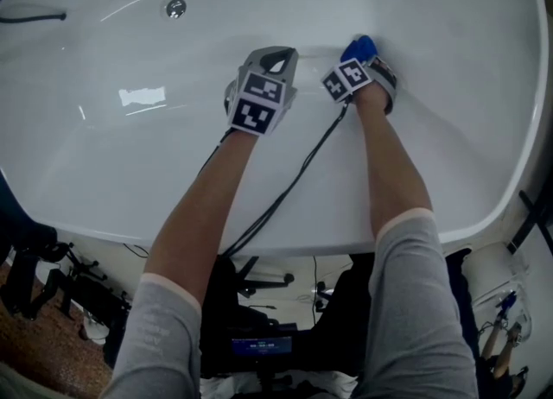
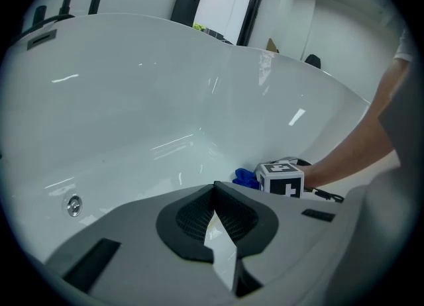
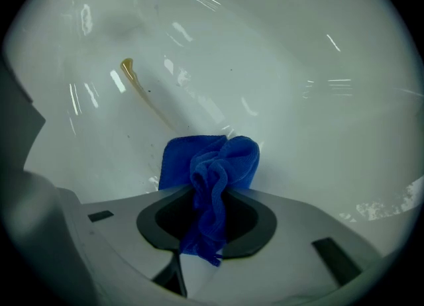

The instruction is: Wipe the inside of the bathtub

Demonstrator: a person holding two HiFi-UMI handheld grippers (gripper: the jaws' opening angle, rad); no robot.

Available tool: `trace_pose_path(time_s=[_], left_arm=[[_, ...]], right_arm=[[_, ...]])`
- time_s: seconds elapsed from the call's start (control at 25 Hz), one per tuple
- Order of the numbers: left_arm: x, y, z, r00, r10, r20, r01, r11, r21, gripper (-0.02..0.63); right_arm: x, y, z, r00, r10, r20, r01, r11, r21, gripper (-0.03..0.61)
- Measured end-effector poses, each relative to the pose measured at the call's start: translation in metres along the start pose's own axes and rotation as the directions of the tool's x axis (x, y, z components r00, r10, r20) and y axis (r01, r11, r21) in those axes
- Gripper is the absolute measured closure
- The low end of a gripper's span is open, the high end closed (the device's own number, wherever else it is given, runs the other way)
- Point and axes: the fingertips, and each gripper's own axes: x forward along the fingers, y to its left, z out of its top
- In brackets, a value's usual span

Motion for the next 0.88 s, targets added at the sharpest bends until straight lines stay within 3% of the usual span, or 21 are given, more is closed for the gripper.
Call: trace_pose_path(time_s=[0.48, 0.88], left_arm=[[-0.015, 0.042, -0.02, 0.999, 0.049, 0.006, -0.049, 0.997, -0.053, 0.614], [-0.041, 0.09, -0.034, 0.992, 0.127, 0.005, -0.127, 0.989, -0.075, 0.612]], right_arm=[[-0.01, 0.038, 0.048, 0.998, 0.043, 0.037, -0.044, 0.999, 0.01, 0.469], [-0.05, 0.107, 0.135, 0.972, 0.12, 0.201, -0.089, 0.984, -0.154, 0.469]])
